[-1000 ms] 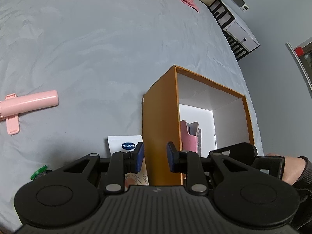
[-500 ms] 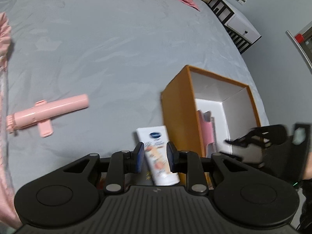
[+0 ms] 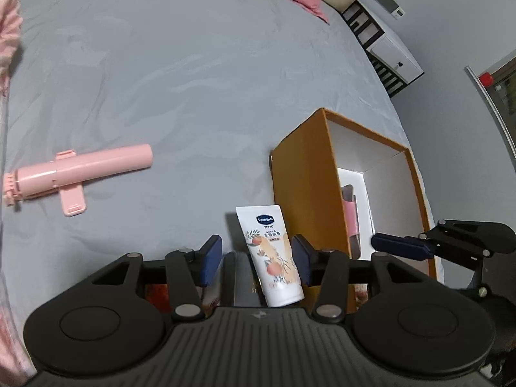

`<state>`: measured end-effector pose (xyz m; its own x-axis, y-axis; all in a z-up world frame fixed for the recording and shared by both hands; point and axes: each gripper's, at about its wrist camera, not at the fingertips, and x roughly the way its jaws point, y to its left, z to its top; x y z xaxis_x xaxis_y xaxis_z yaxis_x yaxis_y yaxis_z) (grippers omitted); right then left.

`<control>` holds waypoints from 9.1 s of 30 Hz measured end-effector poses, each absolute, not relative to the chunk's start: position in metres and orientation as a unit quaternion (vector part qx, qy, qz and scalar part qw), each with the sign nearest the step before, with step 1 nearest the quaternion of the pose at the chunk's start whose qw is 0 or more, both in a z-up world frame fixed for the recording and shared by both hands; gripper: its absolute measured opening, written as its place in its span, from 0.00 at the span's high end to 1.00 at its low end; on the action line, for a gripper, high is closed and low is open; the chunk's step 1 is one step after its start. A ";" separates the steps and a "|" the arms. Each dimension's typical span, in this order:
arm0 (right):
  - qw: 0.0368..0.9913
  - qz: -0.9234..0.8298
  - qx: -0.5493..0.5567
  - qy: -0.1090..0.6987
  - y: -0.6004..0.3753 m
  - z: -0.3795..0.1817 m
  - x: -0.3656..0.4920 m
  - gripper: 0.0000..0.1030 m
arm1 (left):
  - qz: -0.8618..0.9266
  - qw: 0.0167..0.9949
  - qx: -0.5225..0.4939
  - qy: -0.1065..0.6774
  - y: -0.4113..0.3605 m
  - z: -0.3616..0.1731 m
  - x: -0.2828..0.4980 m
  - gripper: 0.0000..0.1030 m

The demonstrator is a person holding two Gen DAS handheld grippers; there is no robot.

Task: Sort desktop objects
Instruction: 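Grasp the white Vaseline tube with the left tool while the right reaches the black box, then lift the Vaseline tube with the left tool while the right grasps the black gold-printed box, then carry the Vaseline tube and black box over the orange box, then lower both items into the orange box and open both tools, then grasp the red feather shuttlecock toy with the right tool, then grasp the pink selfie stick with the left tool while the right lifts the feather toy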

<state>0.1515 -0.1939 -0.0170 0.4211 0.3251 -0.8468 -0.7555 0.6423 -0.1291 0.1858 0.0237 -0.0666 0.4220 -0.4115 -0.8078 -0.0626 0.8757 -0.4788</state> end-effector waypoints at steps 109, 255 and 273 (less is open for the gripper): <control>0.631 0.331 -0.611 0.345 -0.268 -0.020 0.139 0.25 | -0.246 0.879 -0.135 0.386 -0.084 0.023 0.176 0.89; 0.848 0.309 -0.077 0.423 -0.128 -0.090 0.161 0.97 | -0.113 0.836 0.102 0.528 0.115 -0.097 0.210 0.49; 0.843 0.310 -0.046 0.438 -0.141 -0.099 0.178 0.97 | -0.141 0.819 0.204 0.518 0.090 -0.140 0.226 0.59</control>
<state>0.1780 -0.1410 -0.0988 0.4241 0.4826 -0.7663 -0.5634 0.8031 0.1940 0.2258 0.0899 -0.1404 0.4242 -0.0194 -0.9054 0.4412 0.8775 0.1879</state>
